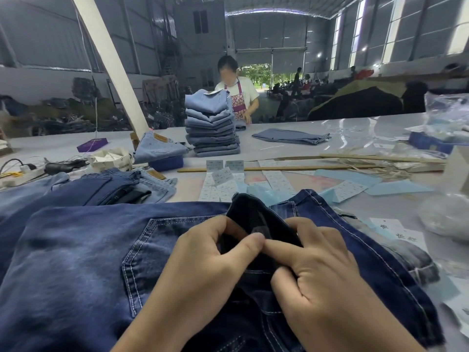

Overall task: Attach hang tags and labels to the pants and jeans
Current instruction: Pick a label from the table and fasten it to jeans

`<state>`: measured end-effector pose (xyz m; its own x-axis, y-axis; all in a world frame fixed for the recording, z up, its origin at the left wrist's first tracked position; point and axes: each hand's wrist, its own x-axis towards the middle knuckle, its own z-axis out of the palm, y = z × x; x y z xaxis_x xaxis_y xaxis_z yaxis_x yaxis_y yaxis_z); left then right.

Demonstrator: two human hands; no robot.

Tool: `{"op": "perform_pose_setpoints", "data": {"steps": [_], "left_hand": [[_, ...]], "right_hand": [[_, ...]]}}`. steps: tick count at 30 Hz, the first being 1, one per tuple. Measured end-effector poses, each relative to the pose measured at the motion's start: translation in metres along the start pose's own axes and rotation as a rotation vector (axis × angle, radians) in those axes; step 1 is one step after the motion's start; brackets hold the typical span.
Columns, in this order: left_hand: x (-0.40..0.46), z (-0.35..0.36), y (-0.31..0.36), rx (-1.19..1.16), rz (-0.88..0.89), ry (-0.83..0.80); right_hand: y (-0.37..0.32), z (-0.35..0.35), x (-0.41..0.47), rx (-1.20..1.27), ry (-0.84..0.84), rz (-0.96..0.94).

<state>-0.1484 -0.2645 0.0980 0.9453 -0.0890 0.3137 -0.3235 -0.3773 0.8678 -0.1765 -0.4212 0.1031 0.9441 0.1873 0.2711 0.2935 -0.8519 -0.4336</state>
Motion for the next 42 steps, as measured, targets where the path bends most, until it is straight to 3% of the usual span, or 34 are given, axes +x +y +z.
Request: {"op": "perform_pose_setpoints", "data": {"steps": [10, 17, 20, 24, 33, 42], "left_hand": [[-0.001, -0.001, -0.004, 0.031, -0.043, 0.049], [-0.001, -0.01, -0.007, -0.47, -0.293, -0.084], [-0.001, -0.011, -0.008, -0.538, -0.289, -0.098], [-0.003, -0.01, -0.007, -0.56, -0.259, -0.108], [-0.003, -0.007, -0.007, -0.654, -0.28, -0.011], [-0.01, -0.006, -0.004, -0.637, -0.16, -0.007]], "right_hand": [[0.002, -0.001, 0.0, -0.003, -0.043, -0.013], [0.005, 0.002, -0.004, 0.07, 0.036, -0.029], [0.007, 0.008, -0.004, 0.09, 0.096, -0.073], [0.008, 0.013, -0.008, 0.089, 0.346, -0.159], [0.011, 0.014, -0.007, 0.099, 0.38, -0.311], [0.017, 0.023, -0.008, 0.183, 0.474, -0.195]]}}
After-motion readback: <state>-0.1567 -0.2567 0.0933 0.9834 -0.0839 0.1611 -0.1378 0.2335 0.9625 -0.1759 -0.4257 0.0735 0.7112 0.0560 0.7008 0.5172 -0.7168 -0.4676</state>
